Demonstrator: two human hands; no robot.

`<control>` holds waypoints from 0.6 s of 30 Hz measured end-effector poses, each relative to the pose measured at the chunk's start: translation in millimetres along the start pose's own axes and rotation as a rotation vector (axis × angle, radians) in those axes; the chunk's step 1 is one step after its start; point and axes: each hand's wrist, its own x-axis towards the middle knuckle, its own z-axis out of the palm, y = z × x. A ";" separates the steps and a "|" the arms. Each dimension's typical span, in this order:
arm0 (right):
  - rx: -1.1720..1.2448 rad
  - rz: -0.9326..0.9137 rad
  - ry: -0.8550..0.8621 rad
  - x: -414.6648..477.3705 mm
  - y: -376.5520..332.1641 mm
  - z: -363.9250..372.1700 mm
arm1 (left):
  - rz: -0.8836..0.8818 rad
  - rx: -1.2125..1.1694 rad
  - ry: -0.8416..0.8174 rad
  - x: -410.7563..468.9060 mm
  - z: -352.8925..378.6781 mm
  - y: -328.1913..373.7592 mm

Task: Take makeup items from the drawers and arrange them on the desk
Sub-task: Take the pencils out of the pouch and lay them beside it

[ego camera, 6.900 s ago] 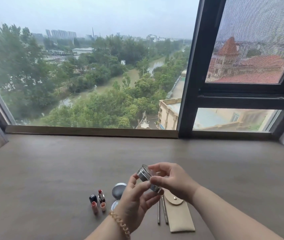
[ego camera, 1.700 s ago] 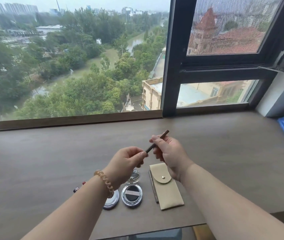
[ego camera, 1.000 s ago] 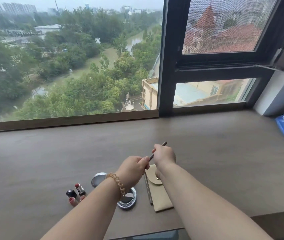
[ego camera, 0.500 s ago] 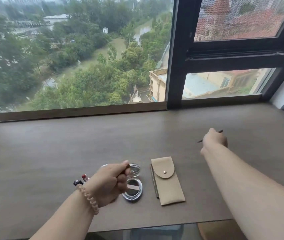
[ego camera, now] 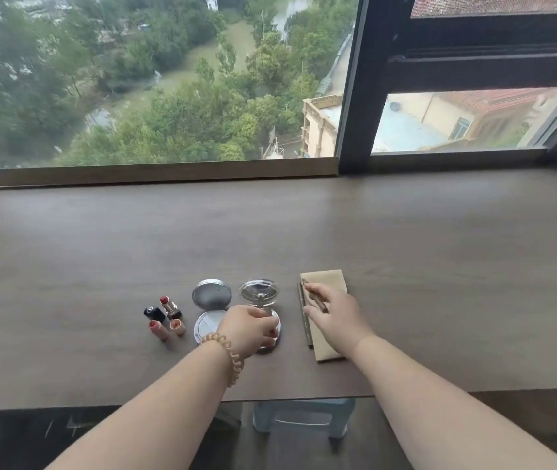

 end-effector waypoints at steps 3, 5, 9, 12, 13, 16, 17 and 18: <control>-0.546 -0.181 -0.125 -6.0 11.0 13.5 | 0.080 0.361 0.142 17.6 12.2 -12.2; -0.697 -0.234 -0.210 -8.2 16.7 21.2 | 0.118 0.535 0.205 24.8 19.6 -15.8; -0.861 -0.252 -0.249 -8.0 20.8 35.2 | 0.123 0.619 0.277 34.6 31.9 -18.9; -0.887 -0.247 -0.225 -6.3 23.3 42.0 | 0.108 0.582 0.327 39.6 40.4 -24.1; -0.895 -0.252 -0.211 -5.8 24.7 43.7 | 0.103 0.587 0.349 40.8 42.3 -25.6; -0.879 -0.256 -0.176 -5.3 27.6 48.3 | 0.094 0.638 0.380 42.7 44.9 -26.1; -0.861 -0.252 -0.169 -5.5 27.7 48.4 | 0.091 0.647 0.379 42.6 45.2 -25.1; -0.840 -0.258 -0.158 -5.4 27.2 47.7 | 0.084 0.649 0.374 42.0 45.1 -23.8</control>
